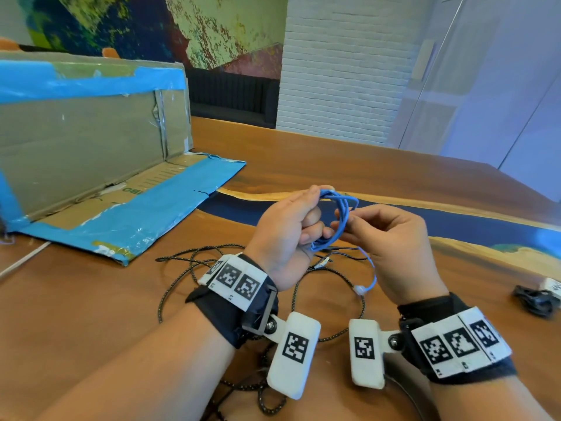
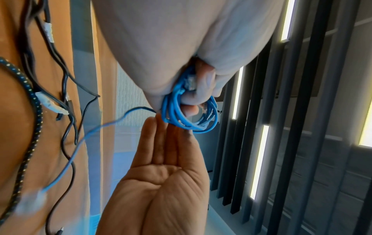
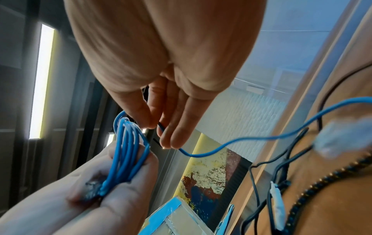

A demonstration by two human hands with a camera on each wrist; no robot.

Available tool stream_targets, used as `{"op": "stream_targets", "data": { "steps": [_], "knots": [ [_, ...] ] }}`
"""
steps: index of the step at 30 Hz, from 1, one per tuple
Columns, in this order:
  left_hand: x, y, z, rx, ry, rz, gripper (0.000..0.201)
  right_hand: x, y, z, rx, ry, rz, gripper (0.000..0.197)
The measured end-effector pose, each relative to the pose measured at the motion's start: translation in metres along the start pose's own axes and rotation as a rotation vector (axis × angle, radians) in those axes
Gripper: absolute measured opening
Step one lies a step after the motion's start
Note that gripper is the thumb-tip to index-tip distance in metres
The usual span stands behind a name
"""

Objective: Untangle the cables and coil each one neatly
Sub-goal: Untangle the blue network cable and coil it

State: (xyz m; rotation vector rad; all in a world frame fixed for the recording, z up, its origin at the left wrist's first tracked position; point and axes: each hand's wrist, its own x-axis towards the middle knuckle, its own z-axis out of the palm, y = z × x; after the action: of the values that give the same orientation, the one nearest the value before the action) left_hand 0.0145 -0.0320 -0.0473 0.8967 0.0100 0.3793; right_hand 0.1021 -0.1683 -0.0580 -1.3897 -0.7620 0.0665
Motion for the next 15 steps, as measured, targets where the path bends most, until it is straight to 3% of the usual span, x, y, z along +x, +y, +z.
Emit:
{"op": "stream_targets", "data": {
  "steps": [6,11,15],
  "knots": [
    [0.000,-0.003,0.001,0.021,0.001,0.004,0.028,-0.002,0.003,0.011,0.183,0.070,0.168,0.007],
    [0.001,-0.006,0.001,0.119,0.023,0.055,0.029,-0.003,0.010,0.017,0.261,0.004,0.259,0.009],
    [0.004,-0.008,-0.001,0.234,0.083,0.124,0.028,-0.005,0.010,0.014,0.373,-0.073,0.281,0.024]
  ]
}}
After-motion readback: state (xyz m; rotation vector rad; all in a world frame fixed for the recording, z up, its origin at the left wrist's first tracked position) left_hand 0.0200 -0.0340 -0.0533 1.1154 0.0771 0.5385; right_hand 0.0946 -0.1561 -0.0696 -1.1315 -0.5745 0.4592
